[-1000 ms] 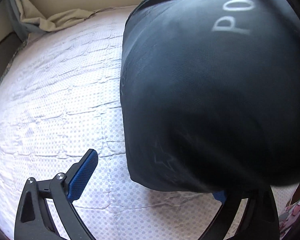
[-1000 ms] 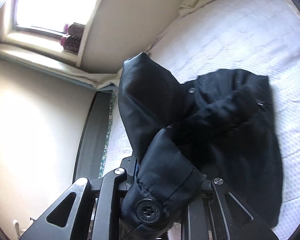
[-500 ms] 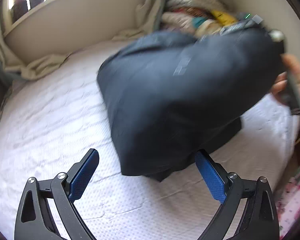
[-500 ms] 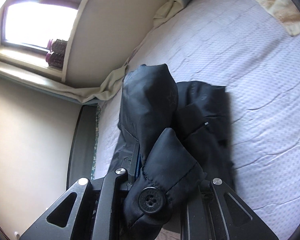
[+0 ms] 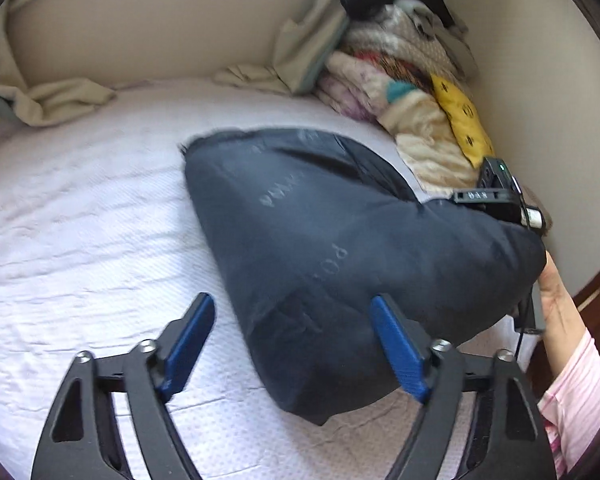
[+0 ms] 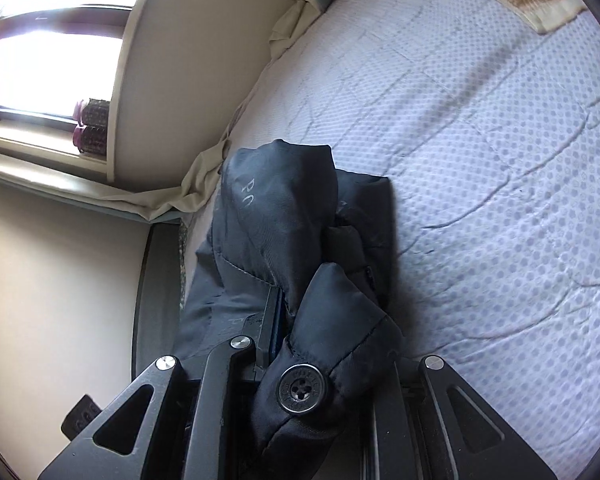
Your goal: Fold large clothes
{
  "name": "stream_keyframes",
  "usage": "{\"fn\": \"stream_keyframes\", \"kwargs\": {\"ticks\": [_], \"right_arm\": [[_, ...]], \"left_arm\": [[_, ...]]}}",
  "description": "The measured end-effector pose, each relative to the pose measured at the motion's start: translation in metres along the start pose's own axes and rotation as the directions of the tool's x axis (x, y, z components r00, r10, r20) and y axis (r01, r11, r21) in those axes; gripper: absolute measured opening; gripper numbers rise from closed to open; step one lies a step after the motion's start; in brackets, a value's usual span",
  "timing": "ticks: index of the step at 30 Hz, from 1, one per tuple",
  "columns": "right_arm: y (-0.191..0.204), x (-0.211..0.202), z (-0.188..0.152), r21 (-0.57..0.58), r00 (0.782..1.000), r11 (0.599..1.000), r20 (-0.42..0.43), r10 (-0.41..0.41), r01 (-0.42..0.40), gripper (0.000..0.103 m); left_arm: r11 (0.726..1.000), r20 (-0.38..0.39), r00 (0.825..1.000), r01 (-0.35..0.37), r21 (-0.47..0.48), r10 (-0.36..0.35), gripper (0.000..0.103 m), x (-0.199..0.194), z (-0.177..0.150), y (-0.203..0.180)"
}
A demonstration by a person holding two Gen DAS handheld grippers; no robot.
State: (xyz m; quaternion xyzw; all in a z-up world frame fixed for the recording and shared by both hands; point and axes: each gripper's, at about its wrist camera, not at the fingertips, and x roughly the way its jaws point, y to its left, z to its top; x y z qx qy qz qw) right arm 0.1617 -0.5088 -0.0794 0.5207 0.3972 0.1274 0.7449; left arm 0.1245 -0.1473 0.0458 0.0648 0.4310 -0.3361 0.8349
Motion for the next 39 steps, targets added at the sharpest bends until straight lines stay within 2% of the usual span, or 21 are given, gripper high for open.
{"fn": "stream_keyframes", "kwargs": {"ticks": [5, 7, 8, 9, 11, 12, 13, 15, 16, 17, 19, 21, 22, 23, 24, 26, 29, 31, 34, 37, 39], "right_arm": [[-0.009, -0.005, -0.002, 0.003, 0.996, 0.996, 0.009, -0.085, 0.085, 0.015], [-0.005, -0.013, -0.003, -0.017, 0.989, 0.989, 0.025, -0.146, 0.146, 0.029], [-0.002, -0.019, -0.004, -0.027, 0.98, 0.98, 0.043, -0.195, 0.196, 0.051], [0.003, -0.025, -0.005, -0.038, 0.968, 0.969, 0.066, -0.241, 0.244, 0.064], [0.02, -0.042, -0.007, -0.082, 0.934, 0.935, 0.13, -0.333, 0.345, 0.064], [0.032, -0.052, -0.01, -0.11, 0.906, 0.907, 0.179, -0.384, 0.406, 0.064], [0.051, -0.065, -0.014, -0.152, 0.861, 0.862, 0.257, -0.438, 0.484, 0.064], [0.086, -0.081, -0.026, -0.223, 0.815, 0.809, 0.371, -0.446, 0.544, 0.064], [0.101, -0.087, -0.033, -0.256, 0.812, 0.801, 0.405, -0.42, 0.542, 0.064], [0.118, -0.092, -0.042, -0.301, 0.824, 0.801, 0.426, -0.374, 0.518, 0.064], [0.148, -0.089, -0.06, -0.4, 0.879, 0.812, 0.395, -0.265, 0.425, 0.06], [0.163, -0.072, -0.075, -0.482, 0.923, 0.8, 0.311, -0.227, 0.359, 0.05], [0.169, -0.057, -0.079, -0.504, 0.93, 0.786, 0.271, -0.251, 0.359, 0.047], [0.174, -0.043, -0.081, -0.512, 0.926, 0.774, 0.246, -0.285, 0.374, 0.037], [0.172, -0.027, -0.085, -0.52, 0.914, 0.751, 0.22, -0.341, 0.406, 0.028], [0.163, -0.004, -0.091, -0.531, 0.884, 0.711, 0.204, -0.422, 0.462, 0.019], [0.139, 0.018, -0.094, -0.527, 0.841, 0.672, 0.184, -0.508, 0.521, 0.004], [0.123, 0.027, -0.1, -0.529, 0.819, 0.648, 0.183, -0.543, 0.548, 0.001], [0.1, 0.033, -0.104, -0.506, 0.815, 0.659, 0.18, -0.55, 0.557, 0.0], [0.083, 0.032, -0.101, -0.453, 0.832, 0.706, 0.178, -0.526, 0.544, 0.0], [0.076, 0.038, -0.101, -0.465, 0.823, 0.689, 0.187, -0.537, 0.556, 0.0]], "left_arm": [[0.996, -0.064, 0.998, -0.002, 0.094, 0.008, 0.08, 0.022, -0.012, -0.025], [0.994, -0.103, 0.994, -0.014, 0.109, 0.026, 0.08, 0.035, -0.019, -0.028], [0.993, -0.112, 0.993, -0.024, 0.114, 0.036, 0.08, 0.038, -0.022, -0.029], [0.992, -0.117, 0.992, -0.033, 0.12, 0.047, 0.08, 0.042, -0.024, -0.03], [0.991, -0.12, 0.991, -0.047, 0.124, 0.062, 0.08, 0.044, -0.024, -0.03], [0.991, -0.121, 0.99, -0.051, 0.122, 0.066, 0.08, 0.045, -0.024, -0.03], [0.991, -0.123, 0.99, -0.055, 0.118, 0.07, 0.08, 0.047, -0.024, -0.03], [0.991, -0.125, 0.989, -0.066, 0.116, 0.08, 0.08, 0.049, -0.024, -0.03], [0.99, -0.125, 0.988, -0.071, 0.118, 0.086, 0.08, 0.051, -0.024, -0.031], [0.99, -0.124, 0.988, -0.077, 0.12, 0.092, 0.08, 0.051, -0.025, -0.032], [0.989, -0.121, 0.987, -0.088, 0.122, 0.103, 0.081, 0.054, -0.024, -0.035], [0.987, -0.118, 0.986, -0.101, 0.121, 0.115, 0.083, 0.056, -0.023, -0.037], [0.987, -0.116, 0.986, -0.108, 0.121, 0.122, 0.083, 0.056, -0.023, -0.037], [0.986, -0.114, 0.985, -0.112, 0.12, 0.126, 0.083, 0.056, -0.024, -0.037], [0.986, -0.114, 0.985, -0.114, 0.118, 0.128, 0.084, 0.056, -0.024, -0.037], [0.986, -0.119, 0.984, -0.116, 0.116, 0.13, 0.084, 0.057, -0.025, -0.036], [0.988, -0.132, 0.984, -0.11, 0.105, 0.124, 0.089, 0.061, -0.026, -0.033], [0.991, -0.151, 0.982, -0.096, 0.091, 0.109, 0.091, 0.068, -0.028, -0.03], [0.994, -0.17, 0.981, -0.08, 0.072, 0.091, 0.093, 0.077, -0.032, -0.027], [0.993, -0.169, 0.981, -0.086, 0.078, 0.098, 0.095, 0.08, -0.033, -0.027], [0.992, -0.168, 0.98, -0.092, 0.084, 0.105, 0.097, 0.083, -0.035, -0.027]]}}
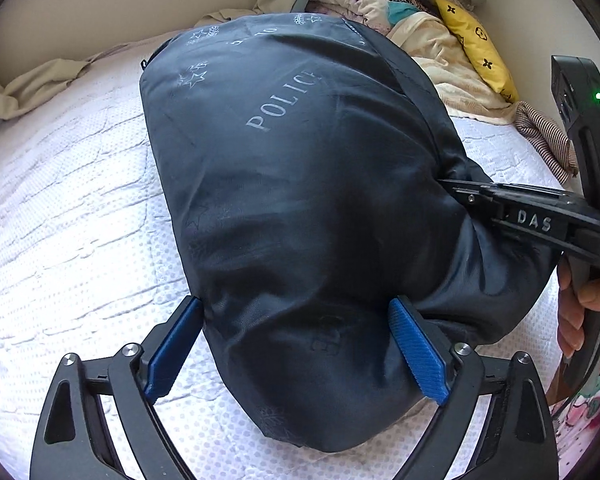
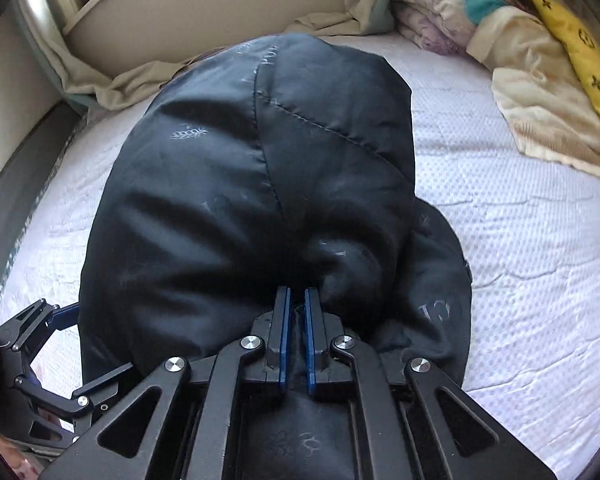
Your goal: Fold large clothes
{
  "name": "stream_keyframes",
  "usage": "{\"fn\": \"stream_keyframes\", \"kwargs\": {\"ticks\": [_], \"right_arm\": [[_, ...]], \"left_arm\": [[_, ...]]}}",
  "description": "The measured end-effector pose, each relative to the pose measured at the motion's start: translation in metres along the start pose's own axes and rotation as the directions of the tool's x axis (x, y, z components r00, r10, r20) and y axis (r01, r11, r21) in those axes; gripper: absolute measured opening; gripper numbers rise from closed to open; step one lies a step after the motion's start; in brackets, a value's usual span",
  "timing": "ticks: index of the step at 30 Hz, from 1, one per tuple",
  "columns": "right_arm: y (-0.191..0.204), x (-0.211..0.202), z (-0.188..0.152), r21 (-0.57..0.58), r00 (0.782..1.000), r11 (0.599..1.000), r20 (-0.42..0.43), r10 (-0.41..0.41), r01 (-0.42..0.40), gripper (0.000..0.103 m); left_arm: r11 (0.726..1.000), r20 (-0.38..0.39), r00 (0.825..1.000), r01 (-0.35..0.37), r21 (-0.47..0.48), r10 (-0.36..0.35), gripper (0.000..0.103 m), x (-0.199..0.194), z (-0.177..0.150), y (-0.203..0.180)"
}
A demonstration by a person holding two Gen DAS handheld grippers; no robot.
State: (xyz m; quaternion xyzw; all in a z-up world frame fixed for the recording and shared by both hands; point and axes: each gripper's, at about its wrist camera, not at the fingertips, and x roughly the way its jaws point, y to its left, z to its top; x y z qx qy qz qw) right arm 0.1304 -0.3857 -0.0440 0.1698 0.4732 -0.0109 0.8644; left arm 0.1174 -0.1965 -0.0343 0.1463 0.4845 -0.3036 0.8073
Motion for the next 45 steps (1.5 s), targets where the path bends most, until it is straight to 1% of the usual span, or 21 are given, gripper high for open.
{"fn": "stream_keyframes", "kwargs": {"ticks": [4, 7, 10, 11, 13, 15, 17, 19, 22, 23, 26, 29, 32, 34, 37, 39, 40, 42, 43, 44, 45], "right_arm": [[0.004, 0.013, -0.003, -0.047, 0.999, 0.998, 0.003, -0.041, 0.042, 0.0], [0.006, 0.02, -0.006, -0.063, 0.999, 0.997, 0.002, -0.048, 0.048, 0.0], [0.006, 0.027, -0.009, -0.085, 0.998, 0.994, 0.023, -0.06, 0.062, 0.0], [0.005, 0.027, -0.01, -0.078, 0.998, 0.995, 0.025, -0.06, 0.062, 0.0], [0.001, 0.027, -0.009, -0.054, 0.999, 0.997, 0.026, -0.047, 0.048, 0.0], [-0.002, 0.026, -0.009, -0.022, 0.999, 0.999, 0.025, -0.028, 0.028, 0.0], [-0.003, 0.025, -0.008, -0.005, 1.0, 1.0, 0.023, -0.016, 0.016, 0.0], [-0.004, 0.023, -0.008, 0.007, 1.0, 1.0, 0.023, -0.007, 0.006, 0.0], [-0.006, 0.022, -0.008, 0.019, 1.0, 1.0, 0.022, 0.009, -0.01, 0.0], [-0.007, 0.021, -0.007, 0.025, 1.0, 1.0, 0.021, 0.016, -0.017, 0.0], [-0.015, 0.018, -0.006, 0.068, 0.998, 0.996, 0.012, 0.064, -0.065, 0.0], [-0.027, 0.02, -0.004, 0.15, 0.99, 0.979, 0.004, 0.142, -0.141, 0.0], [-0.036, 0.022, -0.004, 0.203, 0.983, 0.963, -0.002, 0.183, -0.179, 0.0], [-0.042, 0.023, -0.003, 0.243, 0.978, 0.949, -0.004, 0.209, -0.202, 0.0], [-0.051, 0.02, 0.0, 0.306, 0.965, 0.92, -0.008, 0.261, -0.246, 0.0], [-0.05, 0.009, 0.006, 0.312, 0.962, 0.915, -0.013, 0.273, -0.255, 0.0], [-0.046, -0.003, 0.011, 0.289, 0.964, 0.924, -0.004, 0.265, -0.252, 0.002], [-0.033, -0.026, 0.018, 0.207, 0.975, 0.953, 0.032, 0.221, -0.223, 0.016], [-0.023, -0.041, 0.023, 0.154, 0.981, 0.97, 0.067, 0.18, -0.188, 0.02], [-0.014, -0.058, 0.03, 0.108, 0.985, 0.984, 0.12, 0.127, -0.141, 0.03], [-0.006, -0.07, 0.04, 0.077, 0.983, 0.992, 0.162, 0.092, -0.105, 0.037]], "left_arm": [[1.0, -0.001, 1.0, -0.015, 0.002, 0.015, 0.098, 0.007, -0.001, -0.001], [1.0, 0.0, 1.0, -0.023, 0.004, 0.023, 0.099, 0.01, -0.001, -0.003], [0.999, 0.011, 0.999, -0.037, 0.011, 0.037, 0.099, 0.009, 0.0, -0.007], [0.999, 0.016, 0.999, -0.041, 0.01, 0.041, 0.099, 0.007, 0.001, -0.008], [0.999, 0.032, 0.998, -0.05, 0.021, 0.049, 0.094, 0.0, 0.002, -0.013], [0.996, 0.076, 0.995, -0.075, 0.05, 0.071, 0.088, -0.013, 0.001, -0.023], [0.992, 0.125, 0.988, -0.097, 0.085, 0.086, 0.086, -0.023, -0.001, -0.034], [0.99, 0.162, 0.985, -0.078, 0.113, 0.059, 0.086, -0.03, -0.002, -0.043], [0.988, 0.195, 0.98, -0.056, 0.141, 0.028, 0.085, -0.037, -0.001, -0.054], [0.986, 0.193, 0.981, -0.051, 0.159, 0.02, 0.085, -0.036, 0.0, -0.059], [0.974, 0.161, 0.984, -0.11, 0.197, 0.079, 0.085, -0.02, 0.0, -0.065], [0.944, 0.187, 0.972, -0.193, 0.268, 0.146, 0.088, -0.006, -0.007, -0.071], [0.918, 0.205, 0.963, -0.235, 0.319, 0.176, 0.09, 0.003, -0.011, -0.078], [0.915, 0.203, 0.964, -0.23, 0.33, 0.169, 0.09, 0.012, -0.014, -0.077], [0.92, 0.188, 0.969, -0.213, 0.328, 0.158, 0.09, 0.018, -0.014, -0.073], [0.922, 0.181, 0.972, -0.206, 0.328, 0.152, 0.09, 0.018, -0.011, -0.073], [0.924, 0.178, 0.973, -0.201, 0.325, 0.149, 0.09, 0.018, -0.01, -0.072], [0.925, 0.177, 0.973, -0.2, 0.322, 0.149, 0.09, 0.019, -0.01, -0.072], [0.925, 0.177, 0.973, -0.201, 0.324, 0.15, 0.09, 0.019, -0.01, -0.072], [0.923, 0.179, 0.972, -0.205, 0.327, 0.153, 0.09, 0.02, -0.01, -0.073], [0.921, 0.181, 0.971, -0.209, 0.33, 0.155, 0.09, 0.02, -0.011, -0.074]]}}
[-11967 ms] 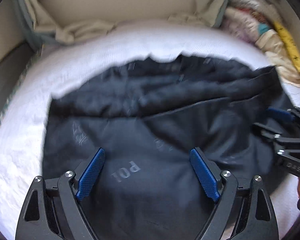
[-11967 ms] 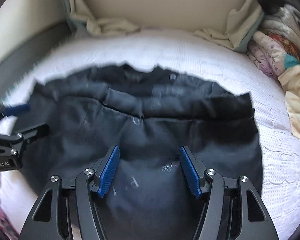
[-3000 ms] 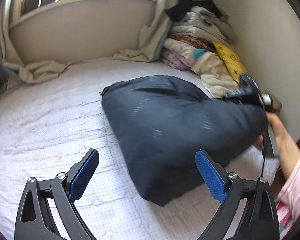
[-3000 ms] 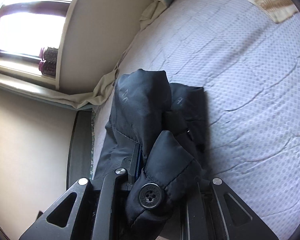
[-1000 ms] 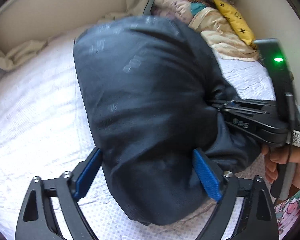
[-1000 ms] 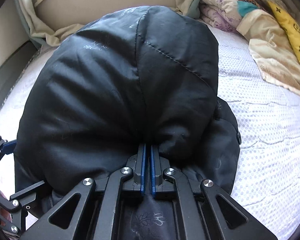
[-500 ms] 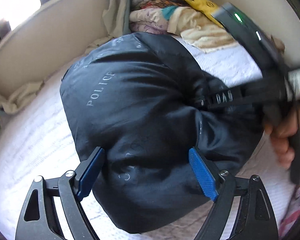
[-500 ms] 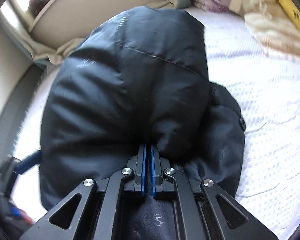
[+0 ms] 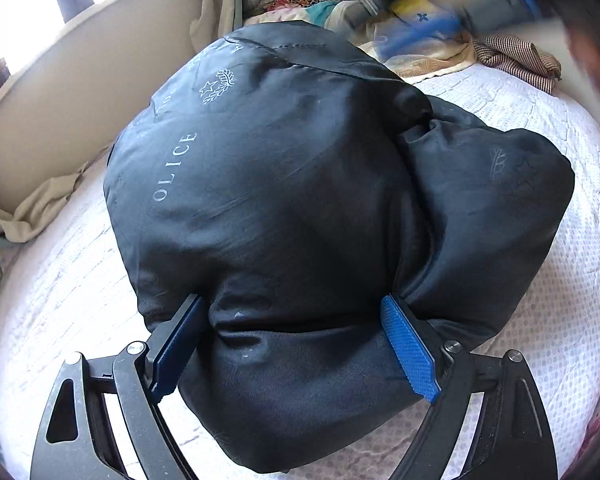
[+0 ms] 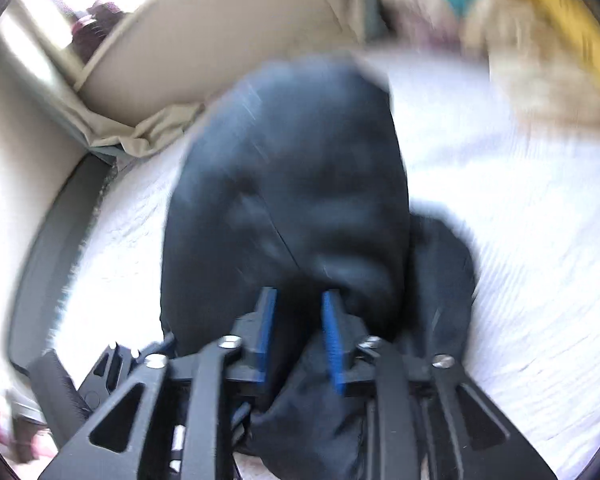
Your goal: Fold large clothes
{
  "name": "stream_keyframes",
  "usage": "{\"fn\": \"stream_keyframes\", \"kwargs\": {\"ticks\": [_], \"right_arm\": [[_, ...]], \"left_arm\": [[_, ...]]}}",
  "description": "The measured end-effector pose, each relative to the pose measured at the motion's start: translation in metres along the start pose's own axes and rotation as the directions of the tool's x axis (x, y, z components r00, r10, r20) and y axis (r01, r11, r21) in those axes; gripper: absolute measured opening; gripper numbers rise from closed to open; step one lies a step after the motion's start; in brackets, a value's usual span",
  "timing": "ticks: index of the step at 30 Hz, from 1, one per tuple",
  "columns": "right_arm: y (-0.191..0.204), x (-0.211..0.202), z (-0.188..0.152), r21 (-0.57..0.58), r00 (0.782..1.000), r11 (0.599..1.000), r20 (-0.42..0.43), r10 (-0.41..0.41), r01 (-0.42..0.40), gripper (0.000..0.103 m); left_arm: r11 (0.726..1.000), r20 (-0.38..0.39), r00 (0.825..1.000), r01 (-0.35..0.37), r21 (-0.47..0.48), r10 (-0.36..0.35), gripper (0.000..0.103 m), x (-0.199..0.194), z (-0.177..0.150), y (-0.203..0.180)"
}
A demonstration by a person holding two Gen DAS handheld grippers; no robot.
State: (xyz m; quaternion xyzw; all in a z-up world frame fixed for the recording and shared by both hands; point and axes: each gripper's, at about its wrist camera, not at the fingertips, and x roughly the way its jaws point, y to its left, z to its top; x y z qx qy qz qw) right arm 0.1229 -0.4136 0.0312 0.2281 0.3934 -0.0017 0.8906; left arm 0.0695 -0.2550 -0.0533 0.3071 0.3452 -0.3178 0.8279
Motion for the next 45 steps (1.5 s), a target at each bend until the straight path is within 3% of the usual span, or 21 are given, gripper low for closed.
{"fn": "stream_keyframes", "kwargs": {"ticks": [3, 7, 9, 12, 16, 20, 24, 28, 38, 42, 45], "right_arm": [[0.029, -0.005, 0.041, -0.093, 0.999, 0.995, 0.011, -0.037, 0.038, 0.038], [0.055, 0.031, 0.095, -0.108, 0.992, 0.994, -0.116, -0.043, 0.03, 0.038], [0.056, 0.058, 0.11, -0.092, 0.982, 0.993, -0.168, -0.085, 0.071, 0.038], [0.05, 0.095, 0.115, -0.127, 0.957, 0.977, -0.212, -0.197, 0.173, 0.037], [0.026, 0.137, 0.113, -0.079, 0.93, 0.971, -0.279, -0.239, 0.226, 0.033], [0.01, 0.166, 0.096, -0.064, 0.91, 0.969, -0.335, -0.245, 0.237, 0.032], [-0.006, 0.19, 0.085, -0.018, 0.907, 0.975, -0.364, -0.213, 0.222, 0.032], [-0.009, 0.207, 0.079, -0.043, 0.899, 0.973, -0.374, -0.227, 0.227, 0.032], [-0.011, 0.206, 0.066, -0.038, 0.929, 0.972, -0.286, -0.234, 0.234, 0.031], [-0.003, 0.171, 0.075, -0.018, 0.936, 0.976, -0.279, -0.213, 0.217, 0.032], [0.011, 0.11, 0.082, -0.017, 0.968, 0.989, -0.204, -0.145, 0.144, 0.036]], "left_arm": [[1.0, -0.001, 1.0, -0.007, 0.011, 0.007, 0.09, -0.001, 0.0, -0.003], [1.0, -0.006, 1.0, -0.007, 0.015, 0.008, 0.09, -0.002, 0.001, -0.006], [1.0, -0.008, 1.0, -0.003, 0.016, 0.003, 0.09, -0.001, 0.003, -0.007], [1.0, -0.006, 1.0, 0.004, 0.02, -0.004, 0.09, -0.003, -0.001, -0.004], [1.0, -0.005, 1.0, 0.018, 0.021, -0.018, 0.091, -0.001, 0.004, -0.003], [1.0, 0.001, 1.0, 0.023, 0.018, -0.023, 0.092, 0.0, 0.003, -0.002], [0.999, 0.007, 1.0, 0.028, 0.021, -0.028, 0.092, 0.001, 0.003, -0.001], [0.999, 0.008, 0.999, 0.034, 0.019, -0.034, 0.092, 0.001, 0.0, 0.002], [0.999, -0.001, 0.999, 0.047, 0.025, -0.047, 0.093, -0.003, -0.005, 0.005], [0.998, -0.009, 0.998, 0.058, 0.005, -0.058, 0.094, -0.004, -0.004, 0.008], [0.997, -0.019, 0.997, 0.076, -0.016, -0.076, 0.094, -0.003, -0.002, 0.014]]}}
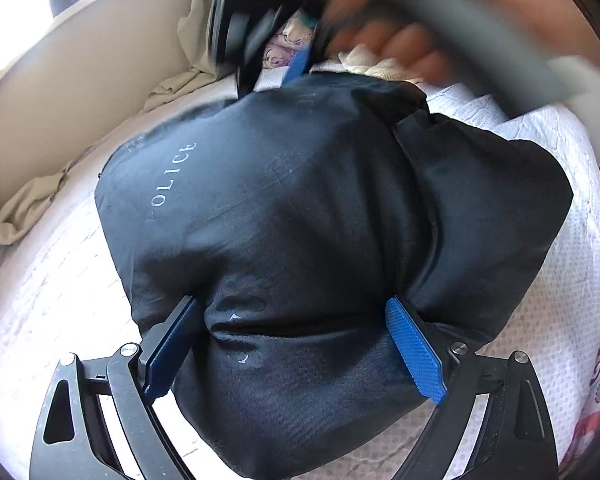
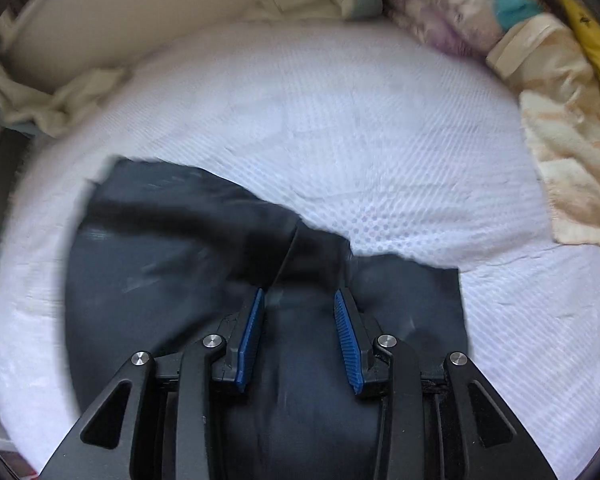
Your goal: Fold large clothes
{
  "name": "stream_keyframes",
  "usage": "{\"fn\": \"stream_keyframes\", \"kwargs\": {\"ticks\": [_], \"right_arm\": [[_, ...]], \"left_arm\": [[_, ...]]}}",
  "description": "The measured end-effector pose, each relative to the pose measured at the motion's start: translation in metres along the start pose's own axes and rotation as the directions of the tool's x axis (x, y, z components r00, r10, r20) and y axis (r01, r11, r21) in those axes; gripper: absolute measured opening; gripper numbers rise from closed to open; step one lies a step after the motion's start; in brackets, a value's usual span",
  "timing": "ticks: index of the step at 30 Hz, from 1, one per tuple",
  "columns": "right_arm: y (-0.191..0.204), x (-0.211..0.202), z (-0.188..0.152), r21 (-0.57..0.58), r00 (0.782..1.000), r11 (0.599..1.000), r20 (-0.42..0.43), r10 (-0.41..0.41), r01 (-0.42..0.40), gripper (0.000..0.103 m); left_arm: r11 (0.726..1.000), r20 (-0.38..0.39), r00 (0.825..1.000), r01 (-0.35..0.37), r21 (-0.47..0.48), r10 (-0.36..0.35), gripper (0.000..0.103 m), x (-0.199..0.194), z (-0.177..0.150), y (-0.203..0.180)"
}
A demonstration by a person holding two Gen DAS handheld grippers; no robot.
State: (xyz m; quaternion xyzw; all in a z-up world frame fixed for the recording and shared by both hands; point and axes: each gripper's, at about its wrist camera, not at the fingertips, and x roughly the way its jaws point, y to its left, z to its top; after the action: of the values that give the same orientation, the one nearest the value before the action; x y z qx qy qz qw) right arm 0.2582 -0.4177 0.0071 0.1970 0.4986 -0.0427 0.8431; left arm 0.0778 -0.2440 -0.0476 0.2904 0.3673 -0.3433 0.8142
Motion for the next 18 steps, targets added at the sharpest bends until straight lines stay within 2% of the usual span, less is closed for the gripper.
{"fn": "stream_keyframes", "kwargs": {"ticks": [4, 7, 11, 13, 18], "right_arm": [[0.007, -0.072, -0.038, -0.074, 0.998, 0.997, 0.058, -0.013, 0.017, 0.037], [0.005, -0.097, -0.079, -0.109, 0.999, 0.993, 0.044, -0.03, 0.035, 0.038], [-0.004, -0.094, -0.133, -0.122, 1.0, 0.992, -0.014, -0.009, 0.007, 0.038], [-0.011, -0.083, -0.154, -0.121, 0.998, 0.991, -0.032, -0.053, 0.048, 0.038], [-0.032, -0.053, -0.174, -0.055, 0.997, 0.998, -0.064, -0.042, 0.039, 0.038]], "left_arm": [[1.0, -0.011, 1.0, 0.008, -0.02, -0.008, 0.095, -0.001, 0.001, 0.003], [1.0, -0.025, 1.0, 0.011, -0.029, -0.012, 0.095, -0.002, 0.001, 0.006], [0.997, -0.04, 0.999, 0.029, -0.067, -0.032, 0.099, -0.004, 0.0, 0.012], [0.995, -0.046, 0.998, 0.043, -0.087, -0.047, 0.102, -0.004, -0.001, 0.016], [0.991, -0.039, 0.997, 0.063, -0.114, -0.068, 0.103, -0.004, -0.002, 0.025]]}}
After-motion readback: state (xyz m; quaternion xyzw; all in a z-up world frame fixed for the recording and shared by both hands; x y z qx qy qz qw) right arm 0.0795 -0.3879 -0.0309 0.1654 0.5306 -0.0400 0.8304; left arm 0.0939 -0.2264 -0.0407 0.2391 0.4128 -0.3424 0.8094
